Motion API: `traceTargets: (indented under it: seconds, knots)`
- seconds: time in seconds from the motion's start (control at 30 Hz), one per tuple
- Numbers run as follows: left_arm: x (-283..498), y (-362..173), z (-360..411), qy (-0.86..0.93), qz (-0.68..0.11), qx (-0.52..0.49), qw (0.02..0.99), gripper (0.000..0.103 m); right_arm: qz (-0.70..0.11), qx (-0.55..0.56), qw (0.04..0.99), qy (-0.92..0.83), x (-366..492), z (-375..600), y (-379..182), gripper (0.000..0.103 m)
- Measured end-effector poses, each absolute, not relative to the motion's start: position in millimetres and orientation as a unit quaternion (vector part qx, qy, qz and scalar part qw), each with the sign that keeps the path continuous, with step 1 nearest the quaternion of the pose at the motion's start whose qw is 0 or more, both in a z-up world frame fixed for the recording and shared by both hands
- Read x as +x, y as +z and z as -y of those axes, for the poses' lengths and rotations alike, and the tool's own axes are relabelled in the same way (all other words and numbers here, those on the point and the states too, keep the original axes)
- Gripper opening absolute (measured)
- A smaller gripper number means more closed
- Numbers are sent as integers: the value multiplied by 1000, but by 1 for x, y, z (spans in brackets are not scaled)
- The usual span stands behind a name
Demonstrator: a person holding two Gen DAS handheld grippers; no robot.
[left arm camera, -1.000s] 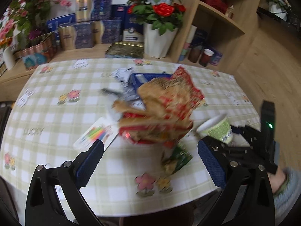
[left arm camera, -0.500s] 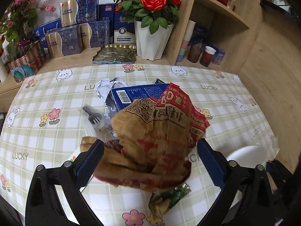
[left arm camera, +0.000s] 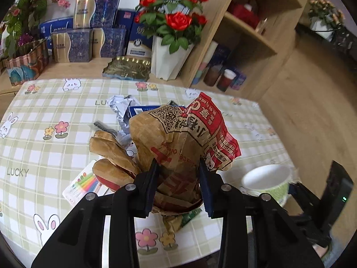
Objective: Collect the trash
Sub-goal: 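Carry the bag into the brown bin and open the left tool while the right tool lifts the yogurt cup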
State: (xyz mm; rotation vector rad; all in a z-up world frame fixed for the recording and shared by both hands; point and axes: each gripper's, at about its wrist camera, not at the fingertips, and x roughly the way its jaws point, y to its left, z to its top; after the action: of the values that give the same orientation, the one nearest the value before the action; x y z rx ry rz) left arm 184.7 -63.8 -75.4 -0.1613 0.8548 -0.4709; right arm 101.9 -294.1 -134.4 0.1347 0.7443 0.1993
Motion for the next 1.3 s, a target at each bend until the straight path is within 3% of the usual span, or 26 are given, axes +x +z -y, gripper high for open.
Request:
traceTargets:
  seconds: [0.4,0.83,1.3]
  knots:
    - [97,-59,26,-257,-405,-92,873,34,-336,49,933,122,65,273,-100,79]
    - [3,-124,19,-286,-477,-72,828,34,-339,45,929,137,5,250,-104,79]
    - [-9,-179,22,-267,-537,-75,797,36,-344,42,929,132,-30,258,-114,79]
